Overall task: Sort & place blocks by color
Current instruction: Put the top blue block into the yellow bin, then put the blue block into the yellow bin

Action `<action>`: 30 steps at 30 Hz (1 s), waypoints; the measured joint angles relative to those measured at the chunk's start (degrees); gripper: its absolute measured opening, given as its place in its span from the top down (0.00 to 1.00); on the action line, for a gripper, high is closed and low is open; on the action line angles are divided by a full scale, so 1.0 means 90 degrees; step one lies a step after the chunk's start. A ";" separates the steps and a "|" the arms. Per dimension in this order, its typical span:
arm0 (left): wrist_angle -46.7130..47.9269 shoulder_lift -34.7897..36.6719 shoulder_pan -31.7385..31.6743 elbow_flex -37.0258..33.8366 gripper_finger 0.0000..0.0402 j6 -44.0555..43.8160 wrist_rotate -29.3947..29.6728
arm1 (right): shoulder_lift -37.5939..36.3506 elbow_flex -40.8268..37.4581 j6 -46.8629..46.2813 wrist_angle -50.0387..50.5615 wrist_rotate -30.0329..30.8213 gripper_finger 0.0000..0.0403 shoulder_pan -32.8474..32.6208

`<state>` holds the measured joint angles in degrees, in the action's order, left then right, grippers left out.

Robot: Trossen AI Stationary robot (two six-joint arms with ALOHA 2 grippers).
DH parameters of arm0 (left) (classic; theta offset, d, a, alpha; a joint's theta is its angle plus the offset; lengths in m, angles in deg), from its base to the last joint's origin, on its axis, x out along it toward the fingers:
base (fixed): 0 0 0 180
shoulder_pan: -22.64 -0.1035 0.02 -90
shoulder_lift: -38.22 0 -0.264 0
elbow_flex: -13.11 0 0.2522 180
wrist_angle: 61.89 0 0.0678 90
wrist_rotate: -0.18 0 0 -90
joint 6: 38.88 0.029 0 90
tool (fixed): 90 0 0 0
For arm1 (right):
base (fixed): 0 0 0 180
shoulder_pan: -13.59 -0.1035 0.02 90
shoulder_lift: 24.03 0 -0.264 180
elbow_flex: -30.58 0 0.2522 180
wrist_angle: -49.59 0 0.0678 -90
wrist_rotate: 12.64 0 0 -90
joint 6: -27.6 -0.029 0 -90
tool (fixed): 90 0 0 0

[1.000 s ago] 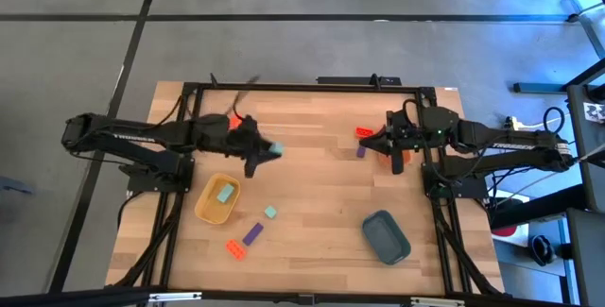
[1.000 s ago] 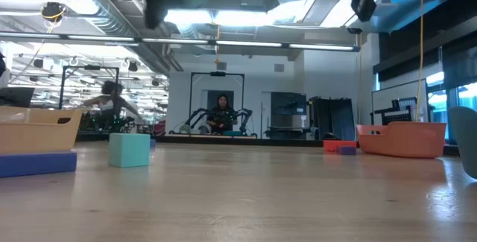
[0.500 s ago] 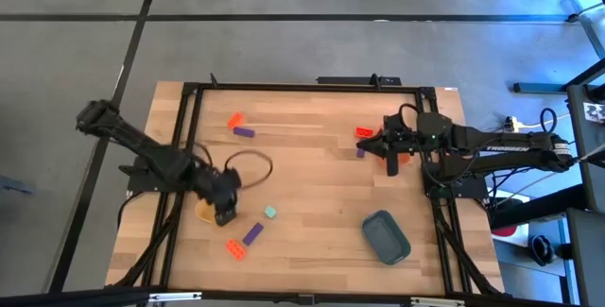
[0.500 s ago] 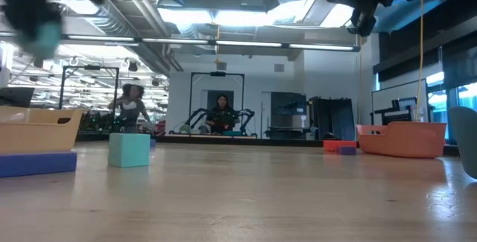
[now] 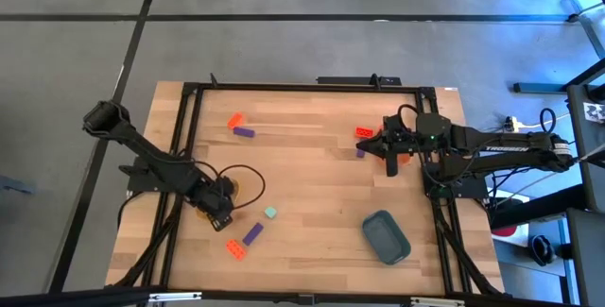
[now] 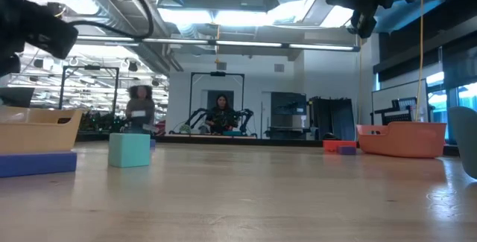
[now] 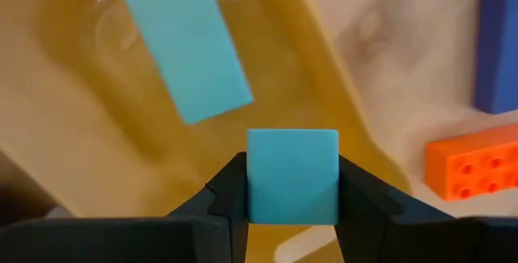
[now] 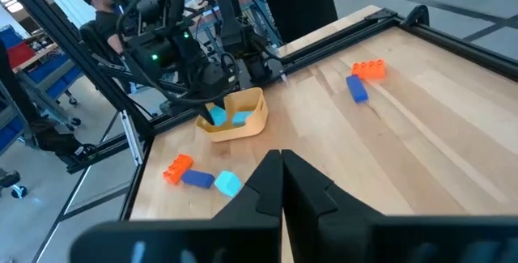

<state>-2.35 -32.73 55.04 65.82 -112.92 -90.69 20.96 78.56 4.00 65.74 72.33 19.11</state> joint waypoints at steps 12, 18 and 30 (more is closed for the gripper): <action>-0.0005 0.0001 -0.0274 -0.0231 0.64 -0.0089 0.0028 | 0.0000 0.0000 0.0151 0.0007 0.0047 1.00 0.0000; 0.0003 0.0001 -0.0372 -0.0231 0.62 -0.0253 -0.0025 | 0.0000 0.0000 0.0151 0.0007 0.0047 1.00 0.0000; 0.0044 0.0158 -0.0679 -0.0138 0.45 -0.0102 -0.0465 | 0.0000 0.0000 0.0151 0.0007 0.0047 1.00 0.0000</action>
<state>-1.96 -31.30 48.93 64.57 -113.83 -94.87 20.96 78.56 5.36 65.80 72.76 19.11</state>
